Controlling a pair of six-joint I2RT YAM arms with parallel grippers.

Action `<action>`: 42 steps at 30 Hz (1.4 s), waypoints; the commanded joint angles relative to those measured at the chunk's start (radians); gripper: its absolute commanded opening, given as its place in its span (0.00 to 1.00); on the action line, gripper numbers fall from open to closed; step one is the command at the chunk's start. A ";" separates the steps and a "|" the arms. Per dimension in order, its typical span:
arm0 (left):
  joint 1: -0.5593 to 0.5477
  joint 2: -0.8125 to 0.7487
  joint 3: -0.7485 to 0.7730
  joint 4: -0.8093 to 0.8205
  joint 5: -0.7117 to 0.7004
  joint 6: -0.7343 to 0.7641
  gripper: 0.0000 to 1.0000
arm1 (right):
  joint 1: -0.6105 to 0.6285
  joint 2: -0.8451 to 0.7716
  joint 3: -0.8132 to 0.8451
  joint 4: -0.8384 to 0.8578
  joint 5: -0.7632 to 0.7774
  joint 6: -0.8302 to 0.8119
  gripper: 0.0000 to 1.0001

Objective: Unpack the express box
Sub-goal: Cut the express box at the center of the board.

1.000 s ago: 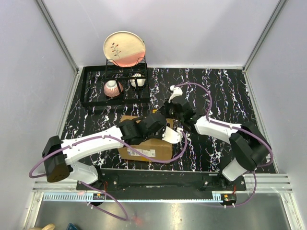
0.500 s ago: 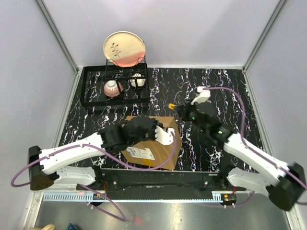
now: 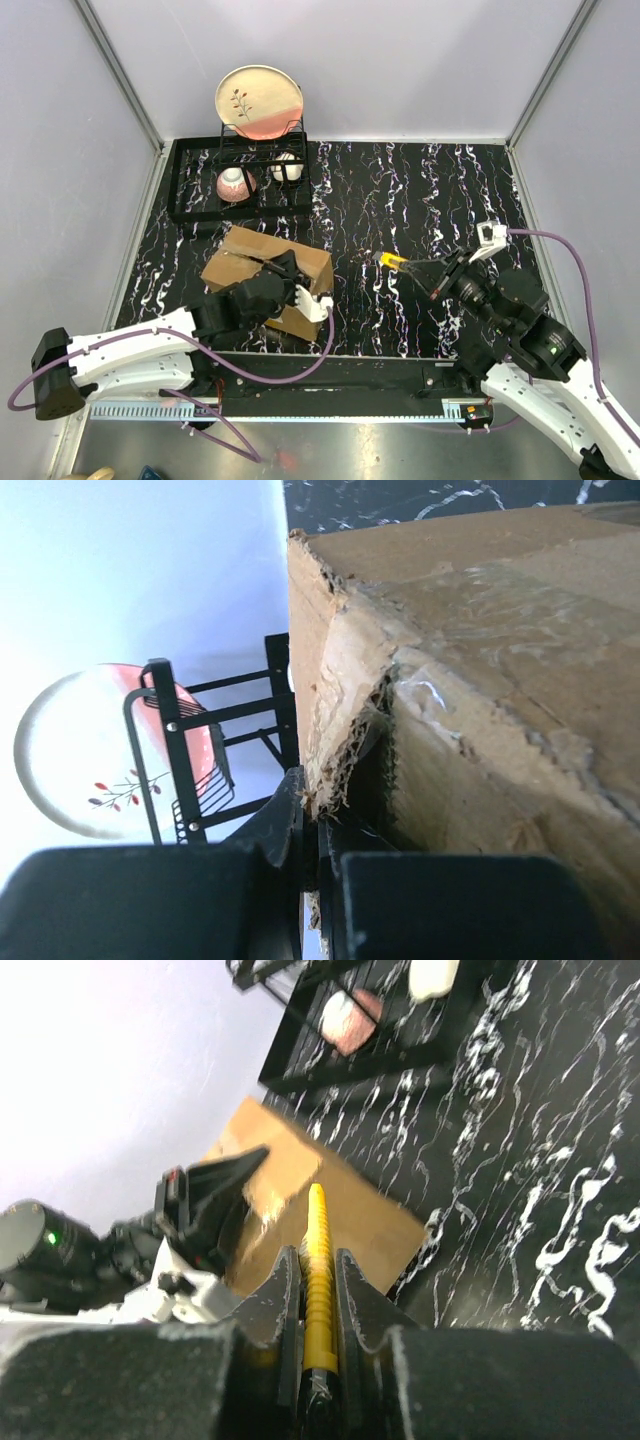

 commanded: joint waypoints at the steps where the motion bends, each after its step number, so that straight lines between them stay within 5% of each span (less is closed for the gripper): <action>1: -0.001 -0.053 0.036 0.258 -0.058 0.017 0.00 | 0.005 -0.048 -0.052 -0.047 -0.203 0.103 0.00; 10: -0.006 -0.093 0.086 0.294 0.020 -0.060 0.00 | 0.004 -0.177 -0.301 0.221 -0.227 0.236 0.00; 18: -0.006 -0.103 -0.020 0.498 0.052 0.053 0.00 | 0.005 -0.143 -0.287 0.341 -0.257 0.138 0.00; 23: -0.012 -0.085 0.075 0.466 0.106 -0.025 0.00 | 0.004 -0.201 -0.293 0.422 -0.315 0.083 0.00; 30: -0.046 -0.024 0.301 0.062 0.314 -0.049 0.00 | 0.004 -0.200 -0.162 0.215 -0.320 -0.161 0.00; 36: 0.015 0.035 0.581 -0.241 0.503 -0.420 0.00 | 0.004 -0.275 -0.051 0.073 -0.339 -0.411 0.00; 38: 0.046 0.036 0.615 -0.308 0.635 -0.540 0.00 | 0.004 -0.292 -0.042 0.079 -0.387 -0.492 0.00; 42: 0.068 -0.017 0.539 -0.322 0.744 -0.543 0.00 | 0.004 -0.244 0.010 0.085 -0.465 -0.632 0.00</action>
